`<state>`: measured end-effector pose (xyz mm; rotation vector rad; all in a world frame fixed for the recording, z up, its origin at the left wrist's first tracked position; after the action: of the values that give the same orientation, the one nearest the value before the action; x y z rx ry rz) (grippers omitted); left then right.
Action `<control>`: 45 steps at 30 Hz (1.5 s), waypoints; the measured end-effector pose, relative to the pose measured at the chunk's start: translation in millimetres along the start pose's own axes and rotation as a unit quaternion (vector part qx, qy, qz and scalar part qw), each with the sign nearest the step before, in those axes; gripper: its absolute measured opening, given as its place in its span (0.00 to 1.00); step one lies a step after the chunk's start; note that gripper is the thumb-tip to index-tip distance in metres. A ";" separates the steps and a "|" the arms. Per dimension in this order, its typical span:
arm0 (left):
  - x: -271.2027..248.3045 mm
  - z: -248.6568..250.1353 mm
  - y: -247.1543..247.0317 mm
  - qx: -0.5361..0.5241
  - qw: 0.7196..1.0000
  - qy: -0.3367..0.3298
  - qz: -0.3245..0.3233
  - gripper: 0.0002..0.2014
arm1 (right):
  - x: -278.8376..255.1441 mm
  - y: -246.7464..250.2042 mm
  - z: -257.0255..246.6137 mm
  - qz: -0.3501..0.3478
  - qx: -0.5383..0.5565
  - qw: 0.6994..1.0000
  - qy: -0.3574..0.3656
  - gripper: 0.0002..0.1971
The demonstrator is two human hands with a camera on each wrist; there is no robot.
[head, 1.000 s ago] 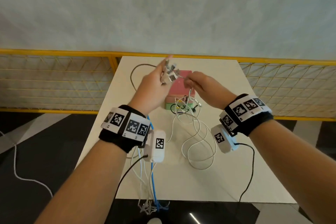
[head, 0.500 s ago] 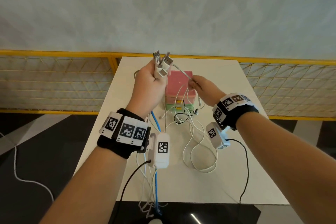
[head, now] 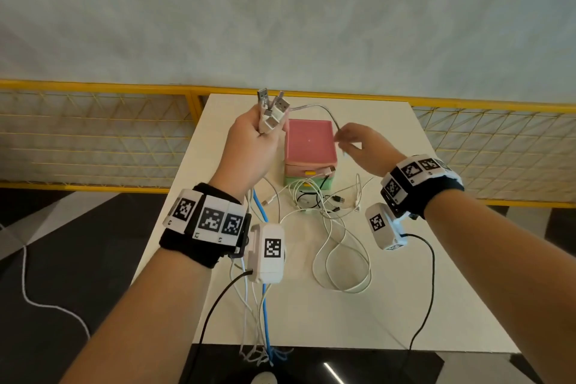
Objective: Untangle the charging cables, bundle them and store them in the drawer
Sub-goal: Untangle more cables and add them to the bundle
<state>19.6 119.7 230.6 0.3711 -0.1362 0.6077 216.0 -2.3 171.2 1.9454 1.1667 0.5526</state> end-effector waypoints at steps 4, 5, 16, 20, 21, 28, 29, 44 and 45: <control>-4.4 4.7 -13.7 0.049 0.995 0.020 -0.090 0.14 | -25.8 11.1 -55.1 -0.006 0.059 0.993 0.106 0.20; -5.9 6.4 -16.8 0.057 0.993 0.019 -0.103 0.13 | -33.5 14.2 -69.2 -0.005 0.058 0.990 0.131 0.18; -29.5 9.9 2.8 -0.085 0.994 0.027 -0.062 0.24 | -147.7 11.4 -142.3 -0.372 -0.030 0.921 0.113 0.11; -50.2 40.4 -9.5 -0.080 0.985 -0.012 -0.154 0.27 | -140.4 19.8 -140.6 -0.216 -0.122 0.957 0.150 0.16; -56.0 48.9 -11.9 -0.056 0.984 -0.027 -0.169 0.26 | -137.2 20.3 -138.3 -0.174 -0.143 0.962 0.153 0.17; -70.2 69.9 -30.9 0.045 0.960 -0.065 -0.267 0.22 | -135.0 -14.9 -149.3 -0.138 0.103 0.967 0.188 0.16; -70.0 68.8 -33.5 0.061 0.959 -0.060 -0.268 0.22 | -136.0 -19.1 -149.6 -0.140 0.140 0.965 0.175 0.14; -87.7 67.4 -35.2 0.010 0.981 -0.084 -0.175 0.19 | -159.3 -57.7 -146.7 -0.156 0.380 0.904 0.120 0.14; -87.3 66.5 -37.2 0.053 0.977 -0.099 -0.181 0.18 | -159.7 -57.1 -145.3 -0.149 0.386 0.903 0.115 0.14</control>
<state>-31.0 19.9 260.7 0.5452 -0.2227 0.2170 7.5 -68.3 216.5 2.3010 2.0192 0.1484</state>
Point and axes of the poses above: each hand's wrist, its own x-axis towards the middle knuckle, its own y-axis out of the back of the hand, z = x × y, the point moved 4 cm from there along x, towards the middle knuckle, and after that the axes turned 9 degrees about -z, right-handed, at the moved point
